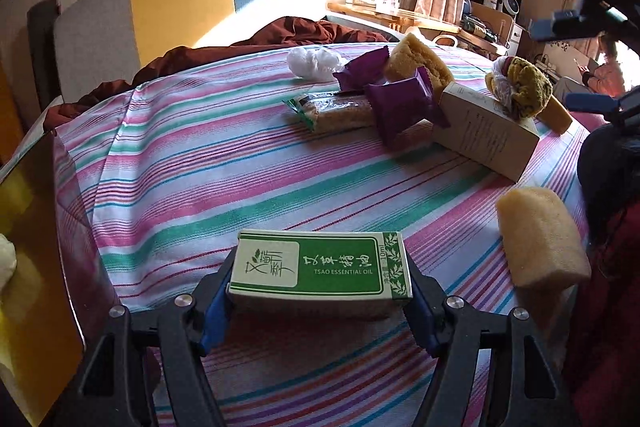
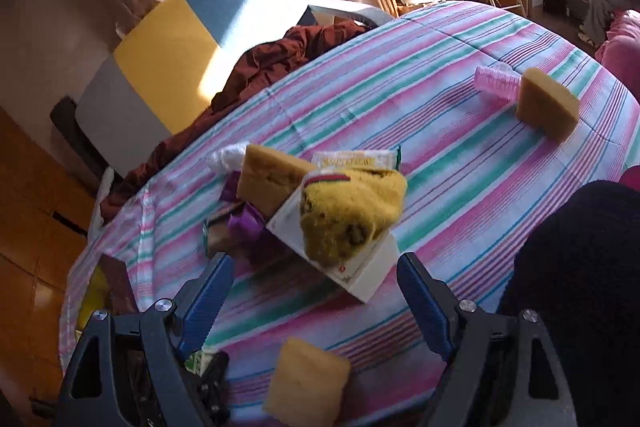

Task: Organize objects
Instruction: 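Grasp the green TSAO essential oil box with left while right grasps a yellow sponge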

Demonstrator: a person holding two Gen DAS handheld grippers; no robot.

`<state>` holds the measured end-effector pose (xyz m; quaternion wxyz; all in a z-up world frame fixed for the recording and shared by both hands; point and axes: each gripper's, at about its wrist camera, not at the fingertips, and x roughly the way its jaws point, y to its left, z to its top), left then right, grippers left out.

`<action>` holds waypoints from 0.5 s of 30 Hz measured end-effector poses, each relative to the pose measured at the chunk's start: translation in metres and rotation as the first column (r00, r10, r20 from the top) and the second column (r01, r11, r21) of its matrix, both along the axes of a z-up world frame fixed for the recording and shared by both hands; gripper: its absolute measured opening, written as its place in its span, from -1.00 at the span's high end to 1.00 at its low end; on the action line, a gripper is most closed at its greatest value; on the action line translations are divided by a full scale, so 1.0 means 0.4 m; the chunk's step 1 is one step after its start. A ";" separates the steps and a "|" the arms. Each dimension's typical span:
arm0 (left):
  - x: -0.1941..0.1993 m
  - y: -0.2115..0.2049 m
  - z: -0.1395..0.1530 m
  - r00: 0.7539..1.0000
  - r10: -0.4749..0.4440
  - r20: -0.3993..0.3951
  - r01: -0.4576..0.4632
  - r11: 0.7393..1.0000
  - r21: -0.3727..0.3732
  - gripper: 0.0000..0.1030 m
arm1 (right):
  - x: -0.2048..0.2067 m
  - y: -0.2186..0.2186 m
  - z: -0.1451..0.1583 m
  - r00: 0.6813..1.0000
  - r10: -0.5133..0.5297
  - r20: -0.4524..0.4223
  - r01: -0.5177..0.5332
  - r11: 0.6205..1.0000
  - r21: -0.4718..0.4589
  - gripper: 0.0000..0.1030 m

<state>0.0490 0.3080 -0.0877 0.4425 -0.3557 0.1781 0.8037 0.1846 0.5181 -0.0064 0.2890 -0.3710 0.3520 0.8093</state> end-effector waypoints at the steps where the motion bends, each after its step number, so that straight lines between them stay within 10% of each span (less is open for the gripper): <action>1: -0.001 0.000 0.000 1.000 0.000 -0.001 0.000 1.000 0.001 -0.41 | -0.007 -0.016 -0.012 0.998 0.034 0.051 -0.034 0.999 -0.008 -0.65; 15: 0.004 -0.006 -0.003 1.000 0.003 -0.014 -0.003 1.000 0.024 -0.41 | -0.127 -0.123 -0.151 0.843 0.324 0.430 -0.286 0.946 -0.151 -0.46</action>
